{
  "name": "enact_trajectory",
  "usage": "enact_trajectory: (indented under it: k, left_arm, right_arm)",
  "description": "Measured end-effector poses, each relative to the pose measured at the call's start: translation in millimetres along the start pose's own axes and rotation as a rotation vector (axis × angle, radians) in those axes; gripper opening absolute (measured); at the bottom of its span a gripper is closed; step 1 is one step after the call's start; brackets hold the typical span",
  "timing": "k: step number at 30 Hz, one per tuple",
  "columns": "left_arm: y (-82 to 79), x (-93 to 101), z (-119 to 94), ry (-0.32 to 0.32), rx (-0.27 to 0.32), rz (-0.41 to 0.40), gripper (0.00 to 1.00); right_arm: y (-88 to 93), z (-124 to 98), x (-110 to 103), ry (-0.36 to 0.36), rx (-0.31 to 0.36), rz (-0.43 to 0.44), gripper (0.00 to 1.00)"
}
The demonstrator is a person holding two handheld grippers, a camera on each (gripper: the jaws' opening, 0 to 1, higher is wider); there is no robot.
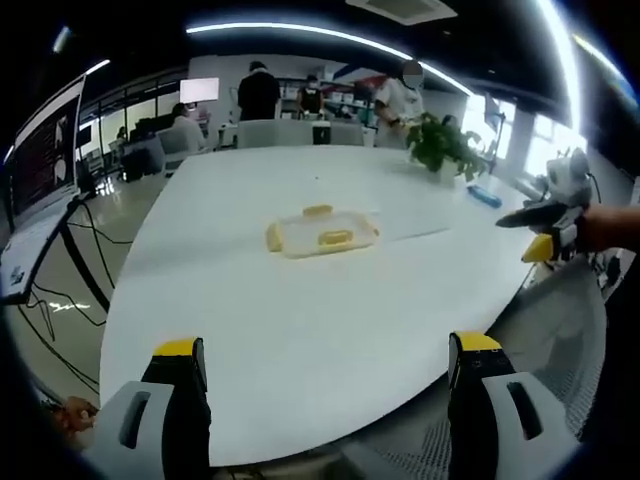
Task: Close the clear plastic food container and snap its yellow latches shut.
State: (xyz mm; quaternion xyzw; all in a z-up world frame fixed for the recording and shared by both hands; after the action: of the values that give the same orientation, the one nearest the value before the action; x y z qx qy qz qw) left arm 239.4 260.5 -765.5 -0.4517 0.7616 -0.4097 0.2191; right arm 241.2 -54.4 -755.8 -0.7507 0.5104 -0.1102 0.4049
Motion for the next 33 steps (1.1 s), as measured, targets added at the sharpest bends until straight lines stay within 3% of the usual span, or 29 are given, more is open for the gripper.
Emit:
enact_trajectory:
  k: [3,11,20,23,26,33]
  left_arm:
    - [-4.8,-0.3,-2,0.024,0.019,-0.041,0.99]
    - [-12.6,-3.3,1,0.055,0.055,-0.018,0.99]
    - [-13.8,-13.8,-1,0.041,0.068,-0.004,0.99]
    - [-8.8,-22.2,3,0.021,0.068,-0.012,0.99]
    - [-4.4,-29.3,7,0.011,0.043,-0.029,0.99]
    - [-8.7,-43.3,19,-0.006,0.033,-0.018,0.99]
  right_arm:
    - [-1.5,3,-6,0.006,0.009,0.009,1.00]
    - [-4.6,13,-17,0.030,0.012,0.007,1.00]
    - [-19.4,9,-12,0.073,-0.007,-0.049,1.00]
    - [-26.8,17,-11,0.032,0.023,-0.042,1.00]
    - [-23.8,27,-8,0.021,-0.012,-0.078,1.00]
    - [-26.7,45,-8,-0.023,-0.021,-0.097,1.00]
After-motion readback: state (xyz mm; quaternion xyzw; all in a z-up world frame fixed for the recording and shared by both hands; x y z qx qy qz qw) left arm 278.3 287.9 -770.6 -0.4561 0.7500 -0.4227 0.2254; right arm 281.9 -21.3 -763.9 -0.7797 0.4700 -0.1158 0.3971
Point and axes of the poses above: the point that each gripper's makers call its tool centre point, and the gripper's own axes: z roughly forward along the fingers, x roughly to its right, y roughly out of its underside, the point moved 4 cm from there along -z, roughly backward along the fingers, and after that the axes turned 7 degrees about z, right-handed, at the moved point
